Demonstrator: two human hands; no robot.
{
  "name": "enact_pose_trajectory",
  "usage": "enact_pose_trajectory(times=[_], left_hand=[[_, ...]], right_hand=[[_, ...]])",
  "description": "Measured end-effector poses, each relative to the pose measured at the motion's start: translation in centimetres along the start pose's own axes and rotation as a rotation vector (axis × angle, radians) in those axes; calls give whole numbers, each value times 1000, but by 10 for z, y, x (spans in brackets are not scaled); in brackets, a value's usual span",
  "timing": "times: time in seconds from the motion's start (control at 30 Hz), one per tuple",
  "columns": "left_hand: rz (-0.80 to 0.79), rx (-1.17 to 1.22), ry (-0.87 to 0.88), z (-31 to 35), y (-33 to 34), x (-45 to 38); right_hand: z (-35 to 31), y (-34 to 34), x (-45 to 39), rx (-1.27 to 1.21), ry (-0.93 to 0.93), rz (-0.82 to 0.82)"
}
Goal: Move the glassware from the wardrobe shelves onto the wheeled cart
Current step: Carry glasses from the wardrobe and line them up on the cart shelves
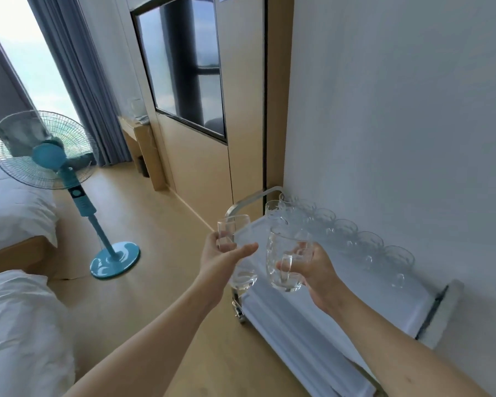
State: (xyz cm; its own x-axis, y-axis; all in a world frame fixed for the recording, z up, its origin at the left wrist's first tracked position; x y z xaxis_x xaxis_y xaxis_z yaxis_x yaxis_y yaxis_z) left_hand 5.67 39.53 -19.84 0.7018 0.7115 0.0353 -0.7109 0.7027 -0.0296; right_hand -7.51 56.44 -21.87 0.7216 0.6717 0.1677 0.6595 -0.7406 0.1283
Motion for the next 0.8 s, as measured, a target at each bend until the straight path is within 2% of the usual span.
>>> enact_pose_trajectory(times=[0.17, 0.37, 0.63, 0.8], left_hand=[[-123, -48, -28, -9, -9, -50], [-237, -71, -61, -30, -14, -90], [-367, -86, -118, -61, 17, -133], [-416, -102, -140, -77, 49, -167]], right_hand=[[13, 9, -20, 54, 53, 193], [37, 13, -27, 82, 89, 336], [71, -10, -38, 132, 161, 475], [83, -42, -73, 131, 209, 503]])
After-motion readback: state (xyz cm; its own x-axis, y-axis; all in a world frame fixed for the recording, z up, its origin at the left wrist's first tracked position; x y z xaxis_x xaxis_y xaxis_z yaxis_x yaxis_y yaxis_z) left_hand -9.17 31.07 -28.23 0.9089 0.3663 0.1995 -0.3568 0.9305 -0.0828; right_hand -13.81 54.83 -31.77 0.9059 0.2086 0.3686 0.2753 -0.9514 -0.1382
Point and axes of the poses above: each hand's wrist, its own x-axis away from the middle knuckle, its own y-axis out of the palm, z = x × y, the point moved 4 cm from there along -x, towards the middle knuckle, and after that the axes turned 6 degrees about y, right-handed, at the moved point
